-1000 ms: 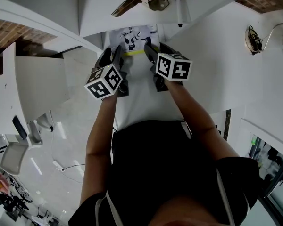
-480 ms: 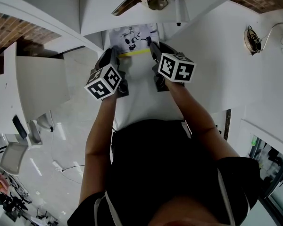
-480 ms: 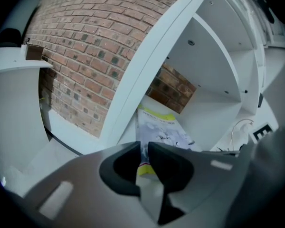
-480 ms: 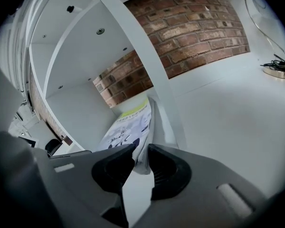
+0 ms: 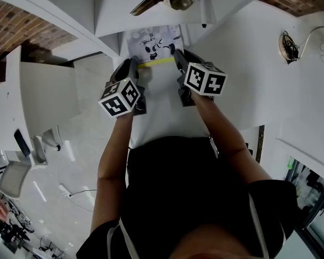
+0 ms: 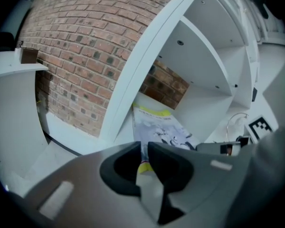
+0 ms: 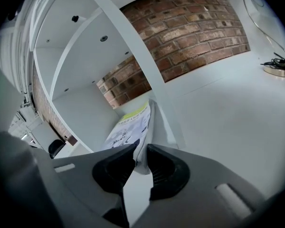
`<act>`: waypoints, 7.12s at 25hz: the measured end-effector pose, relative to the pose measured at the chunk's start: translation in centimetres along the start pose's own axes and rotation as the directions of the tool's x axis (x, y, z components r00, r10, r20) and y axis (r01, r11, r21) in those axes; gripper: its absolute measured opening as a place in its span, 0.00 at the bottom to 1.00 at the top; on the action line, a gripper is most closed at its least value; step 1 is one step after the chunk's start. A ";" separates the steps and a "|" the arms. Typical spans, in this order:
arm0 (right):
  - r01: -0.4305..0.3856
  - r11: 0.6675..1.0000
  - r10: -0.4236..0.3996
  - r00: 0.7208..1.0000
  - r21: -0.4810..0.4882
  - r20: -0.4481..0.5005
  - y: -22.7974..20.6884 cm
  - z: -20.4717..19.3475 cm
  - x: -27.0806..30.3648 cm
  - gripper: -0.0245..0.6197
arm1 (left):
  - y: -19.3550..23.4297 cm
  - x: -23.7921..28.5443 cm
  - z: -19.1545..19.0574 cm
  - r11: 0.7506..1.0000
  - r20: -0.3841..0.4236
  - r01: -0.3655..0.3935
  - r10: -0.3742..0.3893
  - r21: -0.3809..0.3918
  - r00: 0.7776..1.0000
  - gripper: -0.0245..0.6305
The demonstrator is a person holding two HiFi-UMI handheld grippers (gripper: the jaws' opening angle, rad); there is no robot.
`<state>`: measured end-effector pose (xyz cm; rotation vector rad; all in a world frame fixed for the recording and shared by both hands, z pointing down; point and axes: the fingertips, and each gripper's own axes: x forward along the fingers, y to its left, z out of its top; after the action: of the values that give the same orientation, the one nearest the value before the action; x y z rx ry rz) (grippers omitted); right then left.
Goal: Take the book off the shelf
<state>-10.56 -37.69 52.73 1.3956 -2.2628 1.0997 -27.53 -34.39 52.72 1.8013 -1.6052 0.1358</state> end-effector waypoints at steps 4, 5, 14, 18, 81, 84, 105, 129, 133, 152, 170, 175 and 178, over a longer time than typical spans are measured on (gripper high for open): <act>-0.006 1.000 0.006 1.000 -0.010 -0.005 -0.2 -0.1 -0.5 0.15 | -0.2 -0.2 -0.5 0.997 -0.051 0.039 -0.036 0.065 0.998 0.10; -0.006 1.000 0.006 1.000 -0.020 -0.005 -0.1 -0.1 -0.6 0.15 | -0.1 -0.2 -0.6 0.996 -0.062 0.048 -0.044 0.073 0.997 0.10; -0.006 0.998 0.006 1.000 -0.056 -0.002 0.1 -0.3 -0.8 0.15 | -0.7 1.6 -0.6 0.991 -0.134 0.128 -0.132 -0.040 0.982 0.37; -0.008 0.997 0.007 1.000 -0.075 -0.001 0.2 -0.4 -0.9 0.15 | -1.5 2.7 -0.7 0.989 -0.186 0.143 -0.149 -0.047 0.971 0.42; -0.067 0.976 0.073 0.997 -0.208 0.023 3.5 -4.6 -8.1 0.14 | -4.3 -6.3 -2.0 0.932 0.058 0.114 -0.101 -0.343 0.993 0.15; -0.076 0.974 0.083 0.996 -0.215 0.021 3.7 -5.0 -8.8 0.14 | -4.5 -7.1 -2.4 0.930 0.065 0.116 -0.099 -0.350 0.993 0.15; -0.134 0.958 0.145 0.989 -0.254 0.024 4.2 -8.2 -14.3 0.14 | -7.2 -12.5 -5.7 0.937 0.121 0.119 -0.083 -0.329 0.989 0.15; -0.242 0.906 0.257 0.966 -0.347 -0.002 4.7 -10.3 -20.6 0.14 | -10.6 -18.6 -9.0 0.935 0.227 0.124 -0.048 -0.332 0.973 0.15; -0.265 0.896 0.281 0.960 -0.356 -0.007 4.7 -10.5 -21.5 0.14 | -11.3 -19.5 -9.4 0.938 0.244 0.124 -0.044 -0.324 0.969 0.15; -0.344 0.848 0.373 0.928 -0.403 -0.006 6.1 -9.9 -25.2 0.14 | -13.6 -23.7 -8.9 0.951 0.322 0.105 -0.006 -0.292 0.947 0.15; -0.356 0.825 0.413 0.910 -0.439 0.039 7.6 -8.0 -26.4 0.14 | -14.5 -24.6 -6.8 0.952 0.377 0.152 -0.042 -0.267 0.925 0.15; -0.358 0.822 0.416 0.908 -0.443 0.039 7.7 -7.9 -26.2 0.14 | -14.3 -24.5 -6.9 0.949 0.374 0.155 -0.043 -0.275 0.926 0.15; -0.358 0.821 0.417 0.908 -0.444 0.039 7.9 -7.8 -26.0 0.14 | -14.1 -24.4 -6.7 0.948 0.377 0.154 -0.040 -0.278 0.926 0.15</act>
<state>-5.43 -13.22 39.57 0.8734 -2.7526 0.5447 -17.83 -10.72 39.11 1.7253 -1.6711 -0.4999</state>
